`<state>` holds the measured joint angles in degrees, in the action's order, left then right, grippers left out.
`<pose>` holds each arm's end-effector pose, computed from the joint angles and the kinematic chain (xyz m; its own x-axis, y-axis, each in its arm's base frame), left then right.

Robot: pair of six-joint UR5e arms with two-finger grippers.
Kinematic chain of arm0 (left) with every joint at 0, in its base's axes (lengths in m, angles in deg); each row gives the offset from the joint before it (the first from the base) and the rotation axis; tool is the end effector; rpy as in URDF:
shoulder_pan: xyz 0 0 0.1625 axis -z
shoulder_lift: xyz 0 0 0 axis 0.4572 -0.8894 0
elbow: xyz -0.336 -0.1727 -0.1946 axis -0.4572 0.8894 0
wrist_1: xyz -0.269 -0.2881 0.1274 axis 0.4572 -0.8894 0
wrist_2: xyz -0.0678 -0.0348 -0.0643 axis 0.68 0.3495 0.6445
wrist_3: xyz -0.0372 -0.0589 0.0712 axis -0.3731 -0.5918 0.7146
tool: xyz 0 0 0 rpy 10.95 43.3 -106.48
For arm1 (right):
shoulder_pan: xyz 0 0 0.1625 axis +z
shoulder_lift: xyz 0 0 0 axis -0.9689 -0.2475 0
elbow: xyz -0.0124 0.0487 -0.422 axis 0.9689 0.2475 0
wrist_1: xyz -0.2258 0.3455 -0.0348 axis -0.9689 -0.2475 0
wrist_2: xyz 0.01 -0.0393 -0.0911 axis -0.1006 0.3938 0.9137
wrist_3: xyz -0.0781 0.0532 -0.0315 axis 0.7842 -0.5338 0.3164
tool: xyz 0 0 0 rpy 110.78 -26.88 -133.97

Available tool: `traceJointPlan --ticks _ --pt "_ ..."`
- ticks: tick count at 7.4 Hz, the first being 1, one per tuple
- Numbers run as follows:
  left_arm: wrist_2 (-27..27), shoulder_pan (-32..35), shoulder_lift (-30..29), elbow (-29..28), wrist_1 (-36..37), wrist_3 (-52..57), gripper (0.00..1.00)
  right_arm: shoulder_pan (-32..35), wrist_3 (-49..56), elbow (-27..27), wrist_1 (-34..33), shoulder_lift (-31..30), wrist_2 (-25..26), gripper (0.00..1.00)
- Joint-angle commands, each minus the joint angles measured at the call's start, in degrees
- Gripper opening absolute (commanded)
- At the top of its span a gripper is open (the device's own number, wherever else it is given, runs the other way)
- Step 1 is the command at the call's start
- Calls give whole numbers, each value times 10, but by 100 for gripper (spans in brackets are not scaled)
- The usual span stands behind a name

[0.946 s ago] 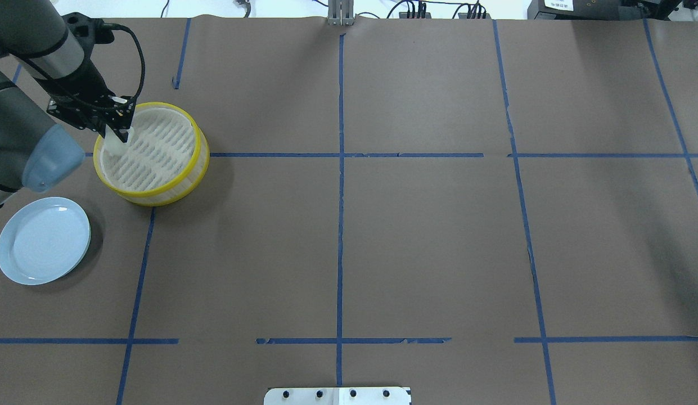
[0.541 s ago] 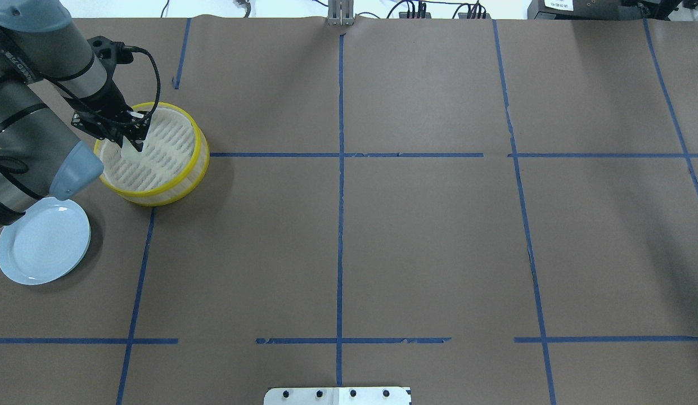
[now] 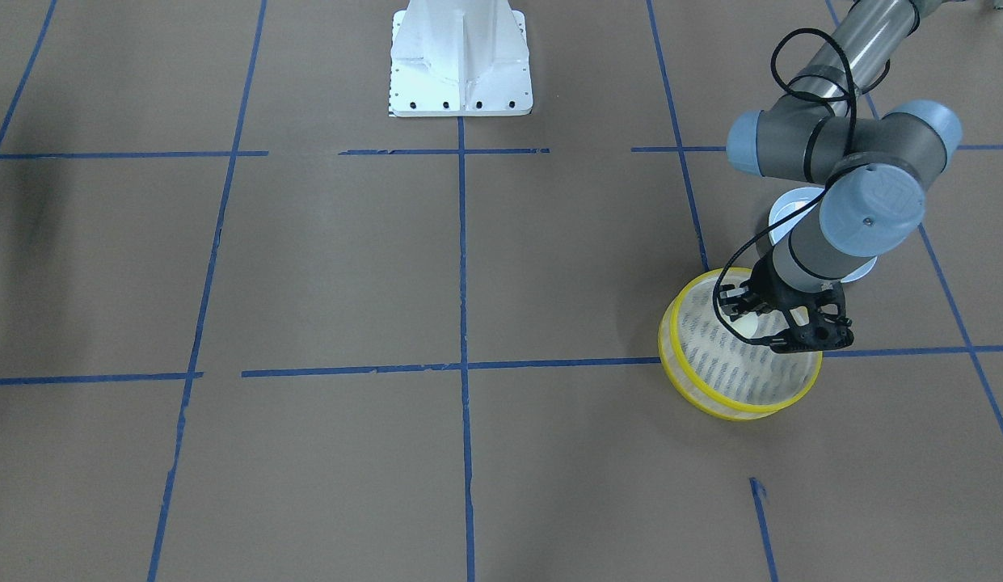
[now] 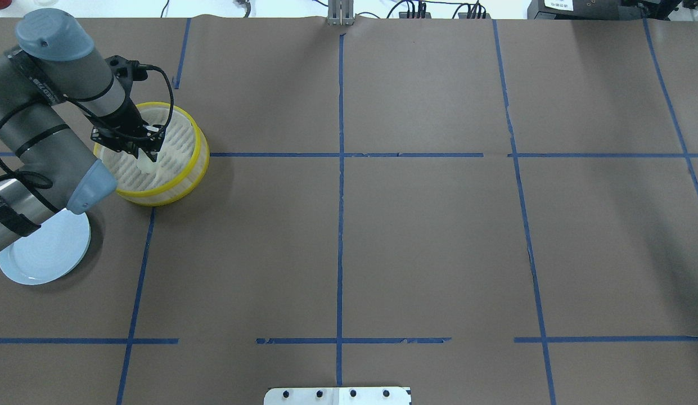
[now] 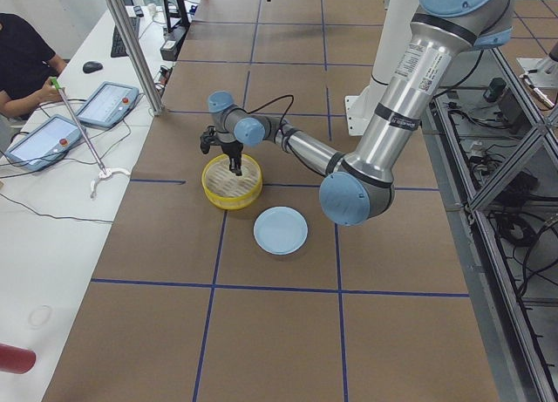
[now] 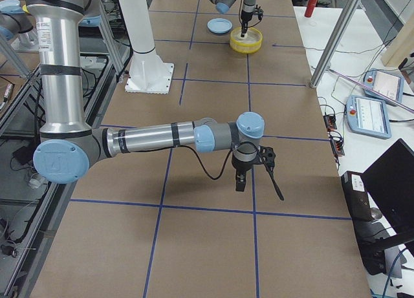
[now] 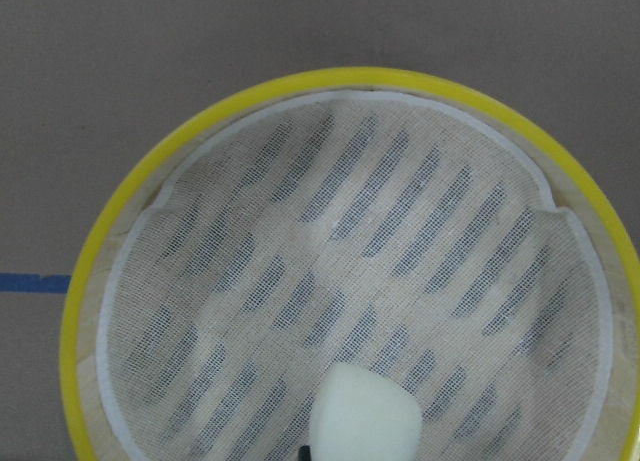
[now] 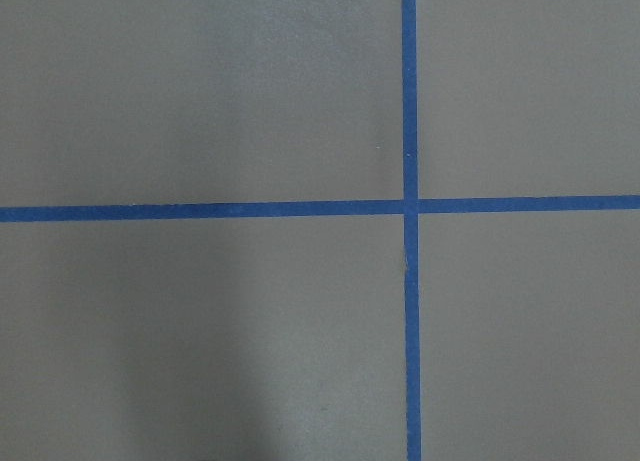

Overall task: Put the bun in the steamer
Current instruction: 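Lower the bun into the steamer basket and open the left gripper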

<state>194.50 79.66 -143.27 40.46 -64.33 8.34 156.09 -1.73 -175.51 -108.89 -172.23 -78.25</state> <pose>0.3511 -0.5808 0.4183 0.7223 -0.0335 -0.6907 -0.0101 0.9982 -0.0589 -0.0150 -0.5097 0.5920 0.7644 0.0331 0.6439 -0.0289 0.9994 -0.0171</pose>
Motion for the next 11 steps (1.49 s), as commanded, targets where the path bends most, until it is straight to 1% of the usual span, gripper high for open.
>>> traceJointPlan --ticks 1,2,3,4,5,6,7,8,9,10,11 --pt "-1 -5 1 -12 -21 -12 31 0 0 0 0 0 0 100" --pt "-2 -5 1 -12 -21 -11 32 0 0 0 0 0 0 100" --pt "-22 -5 1 -12 -21 -11 63 0 0 0 0 0 0 100" --pt "-26 -5 1 -11 -21 -10 100 0 0 0 0 0 0 100" --pt "-27 -4 1 -7 -21 -12 100 0 0 0 0 0 0 100" --pt "-29 -1 2 9 -21 -14 100 0 0 0 0 0 0 100" --pt "-30 4 2 34 -17 -16 100 0 0 0 0 0 0 100" --pt "-26 7 22 83 -8 -16 100 0 0 0 0 0 0 100" --pt "-25 8 34 151 45 -16 100 0 0 0 0 0 0 100" --pt "-25 14 33 194 98 -16 100 0 0 0 0 0 0 100" --pt "-25 39 30 212 122 -14 100 0 0 0 0 0 0 100"
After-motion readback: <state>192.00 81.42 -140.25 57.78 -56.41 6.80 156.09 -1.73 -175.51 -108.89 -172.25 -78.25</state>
